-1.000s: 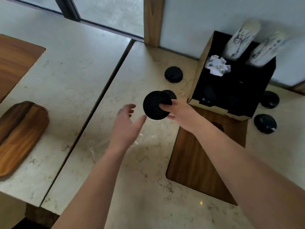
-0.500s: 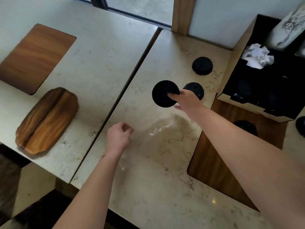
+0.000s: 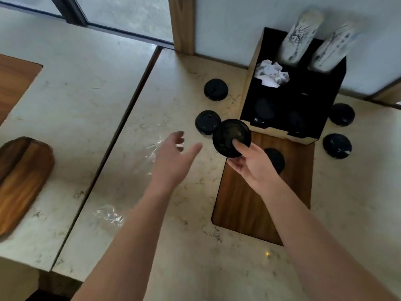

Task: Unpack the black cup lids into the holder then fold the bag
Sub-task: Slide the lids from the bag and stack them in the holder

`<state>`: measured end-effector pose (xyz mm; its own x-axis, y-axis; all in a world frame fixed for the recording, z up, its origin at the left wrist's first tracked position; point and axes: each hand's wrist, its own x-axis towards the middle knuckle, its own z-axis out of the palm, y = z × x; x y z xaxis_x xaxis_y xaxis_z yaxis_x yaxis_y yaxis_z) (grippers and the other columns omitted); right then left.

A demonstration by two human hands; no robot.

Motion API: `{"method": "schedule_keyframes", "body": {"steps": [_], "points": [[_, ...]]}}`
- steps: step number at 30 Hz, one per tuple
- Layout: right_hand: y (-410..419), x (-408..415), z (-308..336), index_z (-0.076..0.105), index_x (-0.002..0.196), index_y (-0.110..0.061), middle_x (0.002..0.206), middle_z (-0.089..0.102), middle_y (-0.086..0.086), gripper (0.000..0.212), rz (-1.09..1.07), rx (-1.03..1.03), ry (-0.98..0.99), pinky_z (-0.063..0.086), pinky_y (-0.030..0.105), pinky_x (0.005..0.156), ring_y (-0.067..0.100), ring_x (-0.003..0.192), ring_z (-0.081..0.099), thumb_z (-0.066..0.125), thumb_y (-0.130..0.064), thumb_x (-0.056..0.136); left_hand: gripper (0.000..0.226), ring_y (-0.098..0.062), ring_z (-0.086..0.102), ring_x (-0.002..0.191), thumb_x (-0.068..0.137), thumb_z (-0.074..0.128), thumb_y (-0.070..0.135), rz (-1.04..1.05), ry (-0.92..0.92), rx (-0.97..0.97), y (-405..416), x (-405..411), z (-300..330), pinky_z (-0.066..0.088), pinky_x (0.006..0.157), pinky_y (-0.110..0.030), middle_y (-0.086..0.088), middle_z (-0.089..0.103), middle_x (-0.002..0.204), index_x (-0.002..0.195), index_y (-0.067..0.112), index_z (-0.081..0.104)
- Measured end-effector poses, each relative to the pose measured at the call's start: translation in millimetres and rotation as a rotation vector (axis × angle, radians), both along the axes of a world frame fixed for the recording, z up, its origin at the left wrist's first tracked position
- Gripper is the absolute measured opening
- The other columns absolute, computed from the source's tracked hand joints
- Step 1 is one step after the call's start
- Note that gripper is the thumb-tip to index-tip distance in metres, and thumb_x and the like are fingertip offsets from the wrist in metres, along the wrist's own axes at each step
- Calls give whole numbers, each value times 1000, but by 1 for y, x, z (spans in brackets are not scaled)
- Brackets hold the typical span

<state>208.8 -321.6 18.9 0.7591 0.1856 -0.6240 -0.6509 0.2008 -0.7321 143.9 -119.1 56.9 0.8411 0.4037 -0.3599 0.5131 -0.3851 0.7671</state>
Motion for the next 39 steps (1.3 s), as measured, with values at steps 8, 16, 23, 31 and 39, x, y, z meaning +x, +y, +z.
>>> {"method": "schedule_keyframes", "body": {"steps": [8,16,23,31,39], "points": [[-95,-10,27,69,115,-29,109,78,-2,23,-81,-202,-107,60,26,79,18,107,72,70,-37,94,31,-21,81,79,99,68,13,-132,210,-631,-124,59,7,67,70,-33,-16,76,105,128,5,61],[-162,10,26,67,117,-22,109,73,2,17,-3,-501,-177,62,28,84,13,98,74,60,-24,102,23,-18,69,93,93,68,1,-392,-158,-68,-187,88,-14,64,81,-40,2,67,99,106,18,59],[-179,36,32,62,131,-7,119,73,21,47,-228,191,12,62,40,86,32,107,75,67,-40,98,31,-33,59,85,80,67,7,-736,-748,610,-226,121,-17,55,71,-41,-15,61,97,111,6,69],[-186,84,13,56,138,2,134,66,23,39,-306,316,49,58,42,92,35,122,66,57,-14,103,101,-24,37,144,75,88,46,-800,-310,76,-222,152,-42,34,115,-35,-8,35,159,156,18,34],[-185,137,3,53,133,-12,125,66,11,41,-130,-378,-119,61,45,91,23,106,71,64,-33,100,112,-30,52,133,68,88,58,-730,-249,338,-229,213,-45,45,108,-46,-8,59,143,154,11,35]]}}
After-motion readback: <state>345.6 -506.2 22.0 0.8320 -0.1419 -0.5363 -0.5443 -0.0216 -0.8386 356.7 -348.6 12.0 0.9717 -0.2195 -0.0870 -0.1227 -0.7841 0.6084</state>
